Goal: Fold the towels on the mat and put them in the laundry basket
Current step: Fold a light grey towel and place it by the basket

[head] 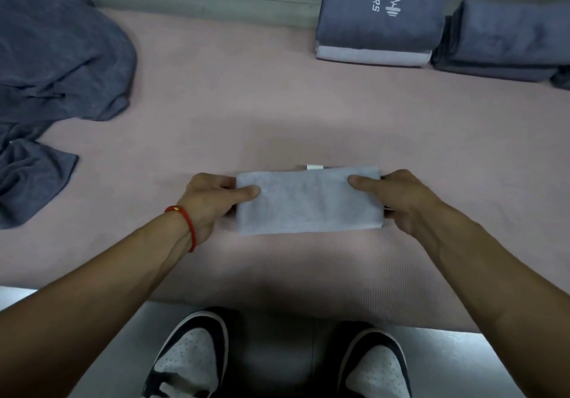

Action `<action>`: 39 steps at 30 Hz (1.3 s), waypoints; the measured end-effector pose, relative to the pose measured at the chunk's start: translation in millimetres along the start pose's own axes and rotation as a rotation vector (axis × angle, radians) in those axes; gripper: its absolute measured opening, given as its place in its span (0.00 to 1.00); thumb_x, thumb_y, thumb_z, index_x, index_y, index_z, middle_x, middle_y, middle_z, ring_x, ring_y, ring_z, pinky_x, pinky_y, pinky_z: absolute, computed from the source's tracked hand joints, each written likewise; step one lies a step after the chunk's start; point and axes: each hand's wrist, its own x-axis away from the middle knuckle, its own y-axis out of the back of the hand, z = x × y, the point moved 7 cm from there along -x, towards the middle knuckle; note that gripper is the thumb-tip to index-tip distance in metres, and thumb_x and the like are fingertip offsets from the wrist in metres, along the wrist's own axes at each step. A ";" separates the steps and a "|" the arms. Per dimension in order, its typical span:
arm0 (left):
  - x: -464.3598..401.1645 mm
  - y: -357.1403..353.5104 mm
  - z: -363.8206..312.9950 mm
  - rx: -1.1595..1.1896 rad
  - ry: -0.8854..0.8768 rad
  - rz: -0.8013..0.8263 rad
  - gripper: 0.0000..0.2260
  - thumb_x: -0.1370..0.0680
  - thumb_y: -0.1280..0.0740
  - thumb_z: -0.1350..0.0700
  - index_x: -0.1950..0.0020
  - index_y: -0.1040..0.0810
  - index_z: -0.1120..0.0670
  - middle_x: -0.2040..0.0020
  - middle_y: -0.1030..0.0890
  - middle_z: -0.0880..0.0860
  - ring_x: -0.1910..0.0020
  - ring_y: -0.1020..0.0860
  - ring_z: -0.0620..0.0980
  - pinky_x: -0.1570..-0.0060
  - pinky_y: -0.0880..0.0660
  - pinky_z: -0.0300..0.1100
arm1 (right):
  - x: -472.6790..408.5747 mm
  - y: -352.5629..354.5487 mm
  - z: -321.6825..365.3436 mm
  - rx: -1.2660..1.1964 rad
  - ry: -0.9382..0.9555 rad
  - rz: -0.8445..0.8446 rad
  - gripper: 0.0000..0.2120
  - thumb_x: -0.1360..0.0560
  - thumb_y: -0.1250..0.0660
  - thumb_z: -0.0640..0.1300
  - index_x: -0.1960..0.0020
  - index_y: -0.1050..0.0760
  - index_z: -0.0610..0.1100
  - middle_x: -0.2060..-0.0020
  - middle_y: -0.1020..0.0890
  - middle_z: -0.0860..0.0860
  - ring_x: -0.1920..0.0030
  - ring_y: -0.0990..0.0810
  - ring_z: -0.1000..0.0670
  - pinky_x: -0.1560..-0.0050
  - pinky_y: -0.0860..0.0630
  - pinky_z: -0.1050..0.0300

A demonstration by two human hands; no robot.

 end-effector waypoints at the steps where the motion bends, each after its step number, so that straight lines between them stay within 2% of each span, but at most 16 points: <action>1: 1.6 -1.7 -0.3 0.050 0.035 0.054 0.12 0.28 0.23 0.60 0.46 0.16 0.60 0.51 0.13 0.54 0.50 0.15 0.53 0.49 0.19 0.47 | 0.3 2.0 -1.1 -0.065 -0.020 0.034 0.17 0.28 0.22 0.44 0.46 0.19 0.35 0.54 0.14 0.45 0.55 0.14 0.47 0.60 0.18 0.55; 3: 3.6 -4.6 -4.7 0.119 0.082 0.155 0.14 0.27 0.25 0.60 0.42 0.18 0.62 0.48 0.14 0.56 0.47 0.15 0.53 0.48 0.20 0.46 | 2.5 6.6 -2.1 -0.139 -0.056 0.085 0.18 0.31 0.21 0.44 0.44 0.18 0.37 0.51 0.13 0.44 0.50 0.13 0.44 0.52 0.16 0.49; 7: -5.8 -12.9 -32.4 0.149 0.042 0.299 0.25 0.29 0.23 0.54 0.34 0.21 0.60 0.41 0.16 0.56 0.41 0.18 0.53 0.40 0.21 0.49 | 0.9 22.7 12.6 -0.168 -0.037 0.186 0.24 0.31 0.22 0.49 0.39 0.19 0.41 0.46 0.14 0.46 0.45 0.15 0.42 0.48 0.18 0.47; 10: -17.9 -26.7 -72.6 0.096 0.013 0.376 0.34 0.31 0.21 0.47 0.30 0.26 0.61 0.39 0.17 0.56 0.42 0.17 0.54 0.49 0.18 0.48 | -11.6 46.9 39.4 -0.192 0.039 0.165 0.29 0.34 0.22 0.54 0.38 0.19 0.41 0.45 0.14 0.46 0.43 0.16 0.42 0.42 0.19 0.44; 12: -28.4 -38.7 -110.1 0.079 -0.021 0.408 0.29 0.25 0.27 0.49 0.30 0.28 0.63 0.39 0.18 0.59 0.45 0.16 0.55 0.54 0.18 0.48 | -21.3 66.8 67.3 -0.229 0.112 0.095 0.27 0.31 0.23 0.55 0.38 0.20 0.40 0.46 0.14 0.46 0.43 0.16 0.42 0.43 0.19 0.44; 15: -54.4 -57.4 -176.8 0.020 -0.156 0.366 0.24 0.22 0.31 0.53 0.31 0.27 0.66 0.39 0.18 0.61 0.42 0.18 0.60 0.46 0.18 0.55 | -43.3 97.3 121.4 -0.307 0.238 -0.022 0.22 0.25 0.27 0.54 0.38 0.20 0.41 0.46 0.13 0.47 0.45 0.15 0.45 0.42 0.19 0.44; 18: -85.8 -77.1 -245.1 0.011 -0.300 0.264 0.17 0.21 0.31 0.53 0.36 0.21 0.60 0.48 0.14 0.55 0.51 0.15 0.53 0.57 0.17 0.49 | -70.2 121.0 177.7 -0.396 0.347 -0.031 0.17 0.23 0.30 0.47 0.36 0.20 0.43 0.45 0.14 0.48 0.44 0.15 0.47 0.41 0.19 0.45; 20: -111.8 -88.1 -283.4 0.034 -0.364 0.194 0.14 0.21 0.30 0.52 0.38 0.19 0.57 0.49 0.14 0.53 0.54 0.15 0.50 0.61 0.18 0.46 | -85.8 134.6 210.4 -0.392 0.406 -0.073 0.13 0.24 0.31 0.43 0.40 0.20 0.44 0.48 0.13 0.49 0.49 0.14 0.48 0.50 0.16 0.49; 23: -149.1 -103.1 -326.8 0.059 -0.448 0.087 0.11 0.21 0.29 0.51 0.42 0.18 0.56 0.51 0.14 0.52 0.58 0.16 0.48 0.66 0.19 0.42 | -114.0 155.4 250.8 -0.323 0.509 -0.241 0.08 0.22 0.30 0.44 0.44 0.20 0.44 0.52 0.14 0.50 0.54 0.14 0.49 0.53 0.16 0.50; 26: -185.3 -115.9 -343.1 0.031 -0.491 -0.038 0.09 0.21 0.28 0.50 0.48 0.19 0.55 0.50 0.15 0.53 0.58 0.17 0.48 0.67 0.20 0.41 | -151.0 167.9 272.6 -0.180 0.563 -0.418 0.16 0.24 0.30 0.53 0.41 0.20 0.44 0.47 0.15 0.49 0.48 0.16 0.47 0.42 0.19 0.46; 29: -218.9 -118.6 -342.0 -0.126 -0.536 -0.230 0.13 0.27 0.27 0.45 0.58 0.18 0.55 0.56 0.16 0.52 0.58 0.17 0.51 0.56 0.18 0.46 | -172.6 165.0 274.8 0.006 0.559 -0.538 0.23 0.21 0.36 0.56 0.33 0.25 0.42 0.38 0.20 0.44 0.38 0.22 0.42 0.35 0.26 0.50; 31: -227.1 -122.2 -339.9 -0.343 -0.607 -0.358 0.17 0.25 0.30 0.44 0.58 0.18 0.58 0.62 0.20 0.52 0.61 0.22 0.52 0.58 0.24 0.42 | -182.8 161.2 273.8 0.157 0.567 -0.610 0.23 0.18 0.40 0.55 0.30 0.29 0.40 0.34 0.23 0.41 0.34 0.26 0.39 0.37 0.30 0.52; 34: -227.1 -130.3 -342.7 -0.501 -0.666 -0.446 0.19 0.22 0.34 0.43 0.57 0.18 0.59 0.62 0.23 0.55 0.61 0.25 0.54 0.61 0.32 0.42 | -171.2 153.2 279.6 0.448 0.622 -0.840 0.23 0.16 0.45 0.53 0.26 0.35 0.41 0.31 0.28 0.39 0.32 0.30 0.37 0.37 0.31 0.44; 36: -223.5 -131.0 -346.8 -0.509 -0.662 -0.477 0.18 0.22 0.34 0.43 0.53 0.18 0.59 0.58 0.21 0.56 0.55 0.21 0.57 0.59 0.29 0.44 | -155.6 134.2 288.3 0.660 0.836 -0.955 0.23 0.17 0.46 0.55 0.25 0.35 0.46 0.28 0.31 0.43 0.30 0.32 0.39 0.38 0.31 0.38; 38: -210.7 -132.5 -350.7 -0.582 -0.706 -0.554 0.18 0.19 0.37 0.45 0.40 0.22 0.58 0.44 0.21 0.58 0.42 0.23 0.60 0.48 0.28 0.48 | -161.9 107.9 287.3 0.911 0.937 -0.840 0.26 0.18 0.52 0.60 0.24 0.35 0.53 0.24 0.34 0.46 0.26 0.36 0.39 0.32 0.36 0.33; 39: -195.7 -138.4 -355.8 -0.704 -0.831 -0.621 0.18 0.18 0.41 0.46 0.35 0.26 0.57 0.37 0.25 0.59 0.38 0.26 0.60 0.42 0.29 0.50 | -171.4 99.6 283.5 1.017 0.914 -0.765 0.29 0.19 0.56 0.62 0.23 0.36 0.54 0.23 0.35 0.47 0.24 0.39 0.39 0.29 0.41 0.29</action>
